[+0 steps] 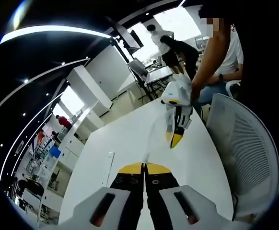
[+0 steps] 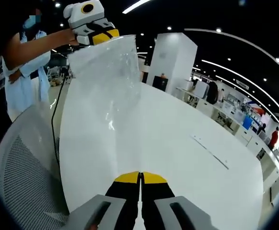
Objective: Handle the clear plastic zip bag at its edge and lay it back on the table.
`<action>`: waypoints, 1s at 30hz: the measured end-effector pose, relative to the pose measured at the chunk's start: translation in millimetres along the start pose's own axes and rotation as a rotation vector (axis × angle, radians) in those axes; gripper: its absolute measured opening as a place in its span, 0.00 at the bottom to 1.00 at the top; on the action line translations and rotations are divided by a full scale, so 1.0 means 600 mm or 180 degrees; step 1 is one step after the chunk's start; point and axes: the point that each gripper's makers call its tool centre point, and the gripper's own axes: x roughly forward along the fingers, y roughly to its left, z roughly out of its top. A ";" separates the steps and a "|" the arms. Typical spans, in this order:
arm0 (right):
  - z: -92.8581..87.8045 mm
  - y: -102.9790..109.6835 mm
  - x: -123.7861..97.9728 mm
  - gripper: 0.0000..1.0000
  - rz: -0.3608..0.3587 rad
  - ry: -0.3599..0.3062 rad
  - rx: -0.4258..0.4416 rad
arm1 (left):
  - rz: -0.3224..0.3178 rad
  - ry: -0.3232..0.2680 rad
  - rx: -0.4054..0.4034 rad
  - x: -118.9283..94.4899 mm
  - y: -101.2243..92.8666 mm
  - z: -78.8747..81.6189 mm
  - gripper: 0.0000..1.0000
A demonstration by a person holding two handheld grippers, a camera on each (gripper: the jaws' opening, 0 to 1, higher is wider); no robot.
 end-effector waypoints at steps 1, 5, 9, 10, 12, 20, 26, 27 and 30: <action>0.000 -0.003 0.001 0.00 -0.0002 0.0006 -0.0037 | -0.0010 -0.0004 -0.0007 -0.001 -0.001 -0.001 0.00; 0.000 -0.019 0.001 0.00 -0.0064 0.0015 -0.0204 | -0.0091 0.0000 -0.0019 -0.003 -0.009 -0.008 0.00; -0.003 -0.032 0.002 0.00 -0.0084 0.0051 -0.0462 | -0.0176 0.0068 0.0004 -0.002 -0.021 -0.024 0.00; -0.004 -0.033 0.003 0.00 -0.0081 0.0061 -0.0512 | -0.0186 0.0073 -0.0002 -0.002 -0.022 -0.027 0.00; -0.008 -0.036 0.006 0.00 -0.0054 0.0099 -0.0575 | -0.0207 0.0089 -0.0019 0.000 -0.024 -0.034 0.00; -0.010 -0.056 0.015 0.00 -0.0068 0.0147 -0.0623 | -0.0220 0.0138 -0.0094 0.015 -0.018 -0.055 0.00; -0.009 -0.078 0.026 0.00 -0.0087 0.0162 -0.0601 | -0.0193 0.0143 -0.0116 0.027 0.001 -0.069 0.00; -0.009 -0.081 0.028 0.00 -0.0086 0.0165 -0.0597 | -0.0190 0.0145 -0.0121 0.029 0.005 -0.071 0.00; -0.008 -0.096 0.038 0.00 -0.0098 0.0172 -0.0610 | -0.0155 0.0153 -0.0128 0.036 0.021 -0.080 0.00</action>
